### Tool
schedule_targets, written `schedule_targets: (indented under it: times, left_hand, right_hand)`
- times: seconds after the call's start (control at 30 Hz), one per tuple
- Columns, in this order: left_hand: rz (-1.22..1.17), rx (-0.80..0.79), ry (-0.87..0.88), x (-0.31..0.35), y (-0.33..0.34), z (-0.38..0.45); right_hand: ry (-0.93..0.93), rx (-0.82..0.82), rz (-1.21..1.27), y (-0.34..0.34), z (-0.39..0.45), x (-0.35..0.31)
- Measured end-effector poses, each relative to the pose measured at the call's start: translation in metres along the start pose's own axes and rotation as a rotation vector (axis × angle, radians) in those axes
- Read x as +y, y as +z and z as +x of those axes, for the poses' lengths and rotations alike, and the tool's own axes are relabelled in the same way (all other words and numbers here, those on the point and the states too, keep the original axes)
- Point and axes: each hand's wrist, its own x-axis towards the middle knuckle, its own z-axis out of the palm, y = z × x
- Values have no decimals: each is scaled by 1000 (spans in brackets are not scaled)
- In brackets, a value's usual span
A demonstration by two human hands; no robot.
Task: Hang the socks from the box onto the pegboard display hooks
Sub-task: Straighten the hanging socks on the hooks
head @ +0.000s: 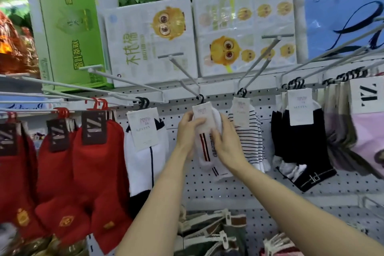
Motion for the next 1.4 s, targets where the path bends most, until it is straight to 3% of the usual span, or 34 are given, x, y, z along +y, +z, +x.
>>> schedule_targets:
  times: [0.27, 0.5, 0.63, 0.73, 0.8, 0.87, 0.9, 1.0, 1.13, 1.27, 1.4]
  left_hand:
    - [-27, 20, 123, 26, -4, -49]
    - [-86, 6, 130, 42, -9, -79]
    - [46, 46, 192, 42, -7, -86]
    - [343, 156, 385, 34, 1, -101]
    - [536, 279, 673, 29, 14, -119]
    - [619, 248, 905, 13, 33, -127]
    - [626, 185, 905, 6, 44, -126]
    - [566, 18, 553, -7, 74, -103]
    - [370, 27, 162, -20, 94, -52]
    - [-19, 21, -61, -36, 89, -3]
    - [-58, -20, -76, -24, 89, -7]
  right_hand:
    - [-44, 74, 111, -14, -29, -22]
    - [-90, 168, 143, -23, -56, -46]
    - [-98, 175, 94, -29, -61, -48]
    - [-106, 200, -22, -34, -58, -39]
    - [-144, 251, -131, -41, -54, -26]
    - [-164, 305, -242, -49, -48, -10]
    - [-161, 312, -289, -54, -44, -2]
    - [-93, 227, -345, -68, -32, 13]
    - [-33, 142, -267, -77, -17, 29]
    - [36, 73, -200, -79, -5, 42]
    - [38, 43, -116, -78, -1, 50]
